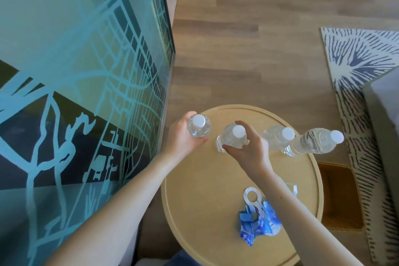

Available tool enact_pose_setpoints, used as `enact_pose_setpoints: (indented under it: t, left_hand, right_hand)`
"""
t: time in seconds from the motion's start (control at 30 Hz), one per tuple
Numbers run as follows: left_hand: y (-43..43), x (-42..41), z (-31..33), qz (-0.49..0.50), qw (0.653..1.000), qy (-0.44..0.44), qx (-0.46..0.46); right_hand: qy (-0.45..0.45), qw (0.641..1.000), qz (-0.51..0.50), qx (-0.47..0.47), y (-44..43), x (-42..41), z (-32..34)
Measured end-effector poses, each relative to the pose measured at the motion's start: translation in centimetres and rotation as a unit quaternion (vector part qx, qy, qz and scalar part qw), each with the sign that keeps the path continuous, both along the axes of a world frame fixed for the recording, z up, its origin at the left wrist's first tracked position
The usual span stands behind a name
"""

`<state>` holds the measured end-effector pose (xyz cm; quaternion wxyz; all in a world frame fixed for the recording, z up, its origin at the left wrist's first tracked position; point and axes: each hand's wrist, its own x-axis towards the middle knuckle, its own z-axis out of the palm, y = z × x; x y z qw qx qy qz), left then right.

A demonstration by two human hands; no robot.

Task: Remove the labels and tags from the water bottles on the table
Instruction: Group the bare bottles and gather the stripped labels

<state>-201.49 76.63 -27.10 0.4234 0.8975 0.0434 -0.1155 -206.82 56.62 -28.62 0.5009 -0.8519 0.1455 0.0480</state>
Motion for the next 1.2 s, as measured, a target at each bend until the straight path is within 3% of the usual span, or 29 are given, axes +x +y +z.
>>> enact_pose_setpoints:
  t: [0.47, 0.9, 1.1, 1.2]
  left_hand:
    - [-1.3, 4.3, -0.1, -0.023, 0.999, -0.003, -0.023]
    - [-1.6, 2.9, -0.2, -0.032, 0.999, 0.001, -0.023]
    - [-1.8, -1.2, 4.0, -0.004, 0.989, -0.148, 0.028]
    - [-3.8, -3.6, 6.1, -0.003, 0.987, -0.159, 0.033]
  right_hand:
    - [-0.023, 0.999, -0.03, -0.02, 0.5, 7.0, -0.2]
    - [-0.04, 0.997, 0.05, -0.036, 0.3, 6.7, 1.5]
    - [-0.135, 0.989, 0.034, -0.042, -1.0, 3.7, 6.5]
    - [-0.2, 0.976, 0.042, -0.078, -3.5, 0.9, 9.0]
